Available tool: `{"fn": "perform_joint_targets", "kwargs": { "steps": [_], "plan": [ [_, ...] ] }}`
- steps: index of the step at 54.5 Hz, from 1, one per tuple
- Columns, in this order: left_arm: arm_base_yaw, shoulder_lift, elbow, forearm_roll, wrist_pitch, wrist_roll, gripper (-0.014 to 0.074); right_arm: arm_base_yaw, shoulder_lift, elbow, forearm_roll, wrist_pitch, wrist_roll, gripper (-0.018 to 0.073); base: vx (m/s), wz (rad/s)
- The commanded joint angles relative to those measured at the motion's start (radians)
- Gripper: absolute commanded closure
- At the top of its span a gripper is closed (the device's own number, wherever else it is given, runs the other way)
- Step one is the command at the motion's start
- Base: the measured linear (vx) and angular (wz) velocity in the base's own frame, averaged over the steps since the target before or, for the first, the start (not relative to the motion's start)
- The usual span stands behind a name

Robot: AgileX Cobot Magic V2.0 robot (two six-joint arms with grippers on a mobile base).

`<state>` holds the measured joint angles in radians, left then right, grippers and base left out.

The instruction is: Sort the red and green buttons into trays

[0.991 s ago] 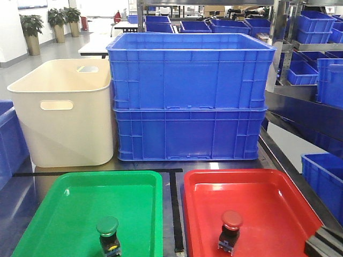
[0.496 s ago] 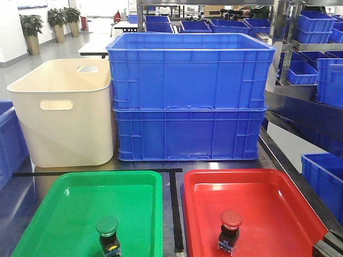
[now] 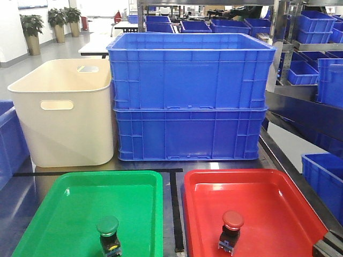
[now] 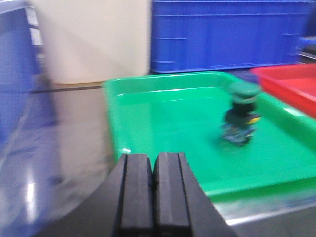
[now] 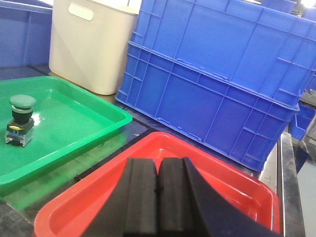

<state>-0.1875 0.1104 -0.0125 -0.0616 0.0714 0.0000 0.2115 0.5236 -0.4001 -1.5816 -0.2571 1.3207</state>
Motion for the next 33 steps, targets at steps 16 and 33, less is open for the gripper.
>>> {"fn": "perform_joint_targets", "kwargs": {
  "steps": [16, 33],
  "plan": [
    [0.053, -0.136, 0.047, 0.004, -0.071, 0.031, 0.0602, -0.003, 0.003, -0.029, 0.015, 0.006, 0.004, 0.0572, 0.0, 0.0],
    [0.053, -0.136, 0.047, 0.004, -0.071, 0.031, 0.0602, -0.003, 0.003, -0.029, 0.015, 0.006, 0.001, 0.0572, 0.0, 0.0]
  ]
}}
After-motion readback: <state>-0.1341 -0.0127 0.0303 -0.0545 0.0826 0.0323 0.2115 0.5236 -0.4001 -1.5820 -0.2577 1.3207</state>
